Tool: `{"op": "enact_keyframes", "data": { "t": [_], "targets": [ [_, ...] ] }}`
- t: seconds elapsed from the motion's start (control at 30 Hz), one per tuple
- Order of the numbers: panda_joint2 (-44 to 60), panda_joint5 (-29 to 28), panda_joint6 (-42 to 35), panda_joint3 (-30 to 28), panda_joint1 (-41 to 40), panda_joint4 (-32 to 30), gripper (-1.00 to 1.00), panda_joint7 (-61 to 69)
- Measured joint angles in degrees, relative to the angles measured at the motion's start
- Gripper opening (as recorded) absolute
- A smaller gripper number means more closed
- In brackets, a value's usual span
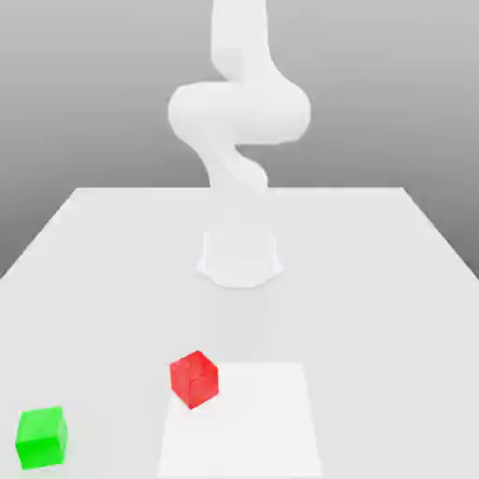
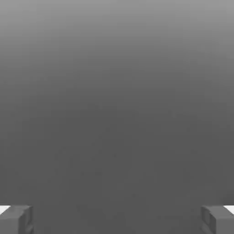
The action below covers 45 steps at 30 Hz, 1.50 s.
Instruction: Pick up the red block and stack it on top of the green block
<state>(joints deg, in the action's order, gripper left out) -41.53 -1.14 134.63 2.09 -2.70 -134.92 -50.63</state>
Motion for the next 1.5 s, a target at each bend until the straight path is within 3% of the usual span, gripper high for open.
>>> {"op": "enact_keyframes", "data": {
  "t": [0.4,0.6,0.93,0.97,1.2,1.5],
  "targets": [
    [25.09,-4.49,15.68,5.87,-12.09,-16.93,0.0,-25.68],
    [38.74,0.31,25.01,4.92,-14.32,-25.93,0.0,-34.58],
    [53.28,-3.58,37.21,1.54,-12.23,-25.05,0.0,-39.01],
    [54.4,-4.03,38.15,1.0,-11.81,-24.95,-1.0,-39.29],
    [54.49,-4.15,38.35,0.93,-11.75,-24.94,-1.0,-39.41],
    [42.56,0.94,28.17,3.62,-13.11,-26.56,-1.0,-35.74]
  ]
}}
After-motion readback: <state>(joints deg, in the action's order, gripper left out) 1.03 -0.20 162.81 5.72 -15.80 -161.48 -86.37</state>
